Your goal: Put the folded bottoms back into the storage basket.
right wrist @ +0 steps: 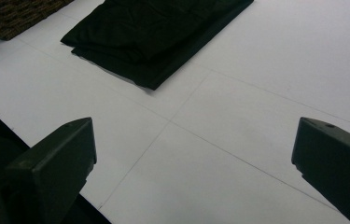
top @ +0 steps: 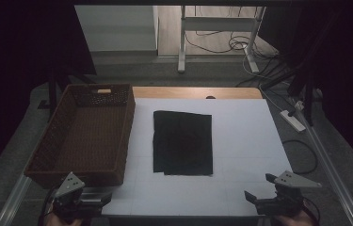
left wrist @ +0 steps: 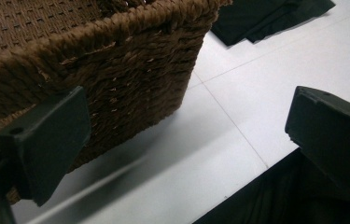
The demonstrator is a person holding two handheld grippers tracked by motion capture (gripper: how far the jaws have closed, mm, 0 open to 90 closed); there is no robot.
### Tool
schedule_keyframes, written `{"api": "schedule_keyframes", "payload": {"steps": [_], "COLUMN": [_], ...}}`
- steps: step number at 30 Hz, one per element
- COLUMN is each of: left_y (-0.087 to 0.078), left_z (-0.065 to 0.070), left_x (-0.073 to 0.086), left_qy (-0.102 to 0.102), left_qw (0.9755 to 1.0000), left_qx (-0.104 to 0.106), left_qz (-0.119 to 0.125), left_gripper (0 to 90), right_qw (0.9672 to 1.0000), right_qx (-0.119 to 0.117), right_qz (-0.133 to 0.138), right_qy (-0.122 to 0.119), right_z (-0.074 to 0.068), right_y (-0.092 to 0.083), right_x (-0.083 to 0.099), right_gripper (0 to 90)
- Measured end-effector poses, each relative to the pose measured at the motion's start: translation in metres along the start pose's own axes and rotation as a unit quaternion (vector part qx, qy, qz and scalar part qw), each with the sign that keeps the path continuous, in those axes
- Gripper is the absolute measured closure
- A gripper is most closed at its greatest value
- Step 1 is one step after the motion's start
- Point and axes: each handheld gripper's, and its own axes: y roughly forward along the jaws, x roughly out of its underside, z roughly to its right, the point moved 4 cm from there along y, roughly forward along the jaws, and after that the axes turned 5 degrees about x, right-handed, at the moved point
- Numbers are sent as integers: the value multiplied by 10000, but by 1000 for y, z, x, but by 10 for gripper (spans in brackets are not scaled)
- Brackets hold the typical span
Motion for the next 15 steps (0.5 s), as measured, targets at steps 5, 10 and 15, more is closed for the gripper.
{"api": "schedule_keyframes", "payload": {"steps": [5, 10, 15], "left_y": [3, 4, 7], "left_z": [3, 3, 8], "left_x": [0, -1, -3], "left_qy": [90, 112, 262], "left_qw": [9997, 9993, 9990], "left_qx": [110, 261, 284], "left_qz": [-175, -234, -215], "left_gripper": [12, 18, 7], "right_qw": [10000, 10000, 10000], "right_qx": [4, -9, -4], "right_qz": [-16, -24, -45], "right_qy": [3, 13, 4], "right_z": [0, 0, 0], "right_y": [1, 1, 1], "right_x": [0, 0, 0], "right_gripper": [7, 7, 7]}}
